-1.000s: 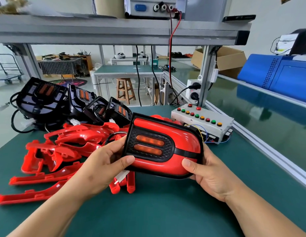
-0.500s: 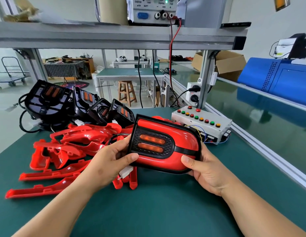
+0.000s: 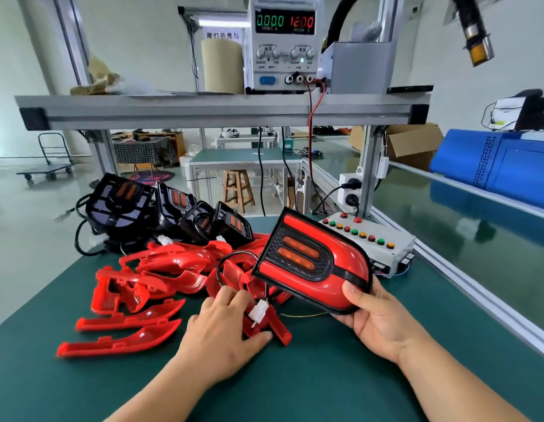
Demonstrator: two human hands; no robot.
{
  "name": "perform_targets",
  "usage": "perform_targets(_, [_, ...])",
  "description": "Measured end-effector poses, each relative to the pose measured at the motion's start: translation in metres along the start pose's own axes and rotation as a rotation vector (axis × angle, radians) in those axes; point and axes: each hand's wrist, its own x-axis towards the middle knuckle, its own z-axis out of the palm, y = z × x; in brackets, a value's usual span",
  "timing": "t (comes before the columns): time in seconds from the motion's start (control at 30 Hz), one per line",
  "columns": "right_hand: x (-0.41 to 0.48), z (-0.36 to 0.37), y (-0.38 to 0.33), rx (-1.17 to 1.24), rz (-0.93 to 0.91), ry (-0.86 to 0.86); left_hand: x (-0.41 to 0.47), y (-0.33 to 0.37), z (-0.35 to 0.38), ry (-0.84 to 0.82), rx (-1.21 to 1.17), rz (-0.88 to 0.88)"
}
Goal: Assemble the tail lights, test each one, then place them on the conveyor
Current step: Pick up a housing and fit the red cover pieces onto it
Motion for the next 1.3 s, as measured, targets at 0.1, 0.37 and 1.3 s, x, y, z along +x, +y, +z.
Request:
perform_targets(0.1, [-0.002,-0.002,-0.001,0.025,0.0,-0.014,0.008,-0.004,0.004,0.077,0.087,0.002])
perform_targets(0.37, [-0.002,-0.003,-0.003,0.045,0.0,-0.012,0.028,-0.028,0.007,0.194,0.019,-0.06])
perform_targets(1.3, [-0.013,-0.012,-0.025,0.299,-0.041,0.062,0.0,0.042,0.002,0.112,-1.317,-0.02])
